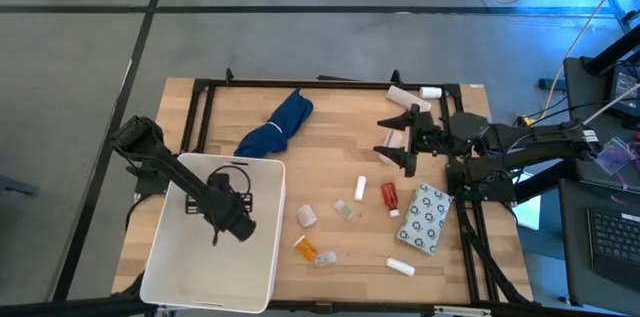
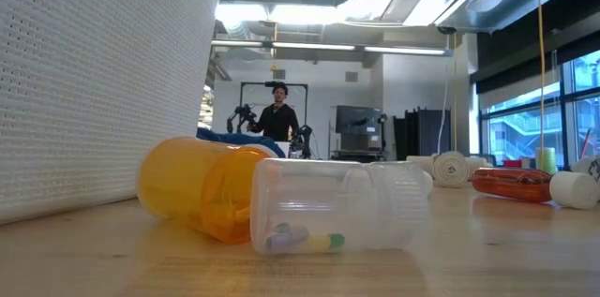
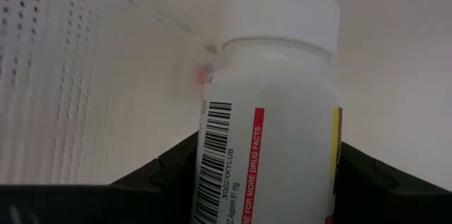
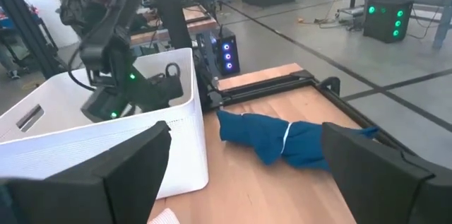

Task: Pick & place medical supplies in basket/bin
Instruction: Put the white and green medicine bottle into the white bin

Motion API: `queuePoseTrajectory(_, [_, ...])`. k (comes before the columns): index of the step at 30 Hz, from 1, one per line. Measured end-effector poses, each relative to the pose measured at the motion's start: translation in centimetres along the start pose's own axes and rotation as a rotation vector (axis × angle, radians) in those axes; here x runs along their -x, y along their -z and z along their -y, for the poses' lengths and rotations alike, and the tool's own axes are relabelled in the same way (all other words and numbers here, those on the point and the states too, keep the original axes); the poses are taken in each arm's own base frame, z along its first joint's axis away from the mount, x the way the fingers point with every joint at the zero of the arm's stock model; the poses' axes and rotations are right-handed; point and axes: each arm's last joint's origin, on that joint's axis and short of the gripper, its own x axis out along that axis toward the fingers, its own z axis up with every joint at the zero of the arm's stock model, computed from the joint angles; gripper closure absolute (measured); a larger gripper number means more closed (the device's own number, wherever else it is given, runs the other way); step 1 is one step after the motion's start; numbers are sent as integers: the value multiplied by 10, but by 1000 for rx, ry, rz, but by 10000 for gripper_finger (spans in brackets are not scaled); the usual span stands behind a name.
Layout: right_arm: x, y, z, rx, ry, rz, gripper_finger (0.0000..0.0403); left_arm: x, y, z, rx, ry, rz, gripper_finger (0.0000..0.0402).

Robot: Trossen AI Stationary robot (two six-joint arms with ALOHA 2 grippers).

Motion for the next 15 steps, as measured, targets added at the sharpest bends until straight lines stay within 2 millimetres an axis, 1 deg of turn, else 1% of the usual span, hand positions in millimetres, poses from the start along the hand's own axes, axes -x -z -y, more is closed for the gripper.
queuePoseTrajectory(5, [-1,0,0,-17,1,-3,42,-18,-3,-6,-15,-35,32,180])
queuePoseTrajectory(8, [-1,0,0,-18,1,-3,42,-26,-2,-6,-48,-19,23,180])
queuePoseTrajectory(11, [-1,0,0,-24,1,-3,42,-33,0,-5,-47,5,8,180])
queuePoseTrajectory(14, [-4,3,0,-92,4,-17,42,-39,1,-5,-41,22,-3,179])
queuePoseTrajectory(15, [-5,4,0,-92,8,-30,43,-41,1,-5,-41,24,-4,178])
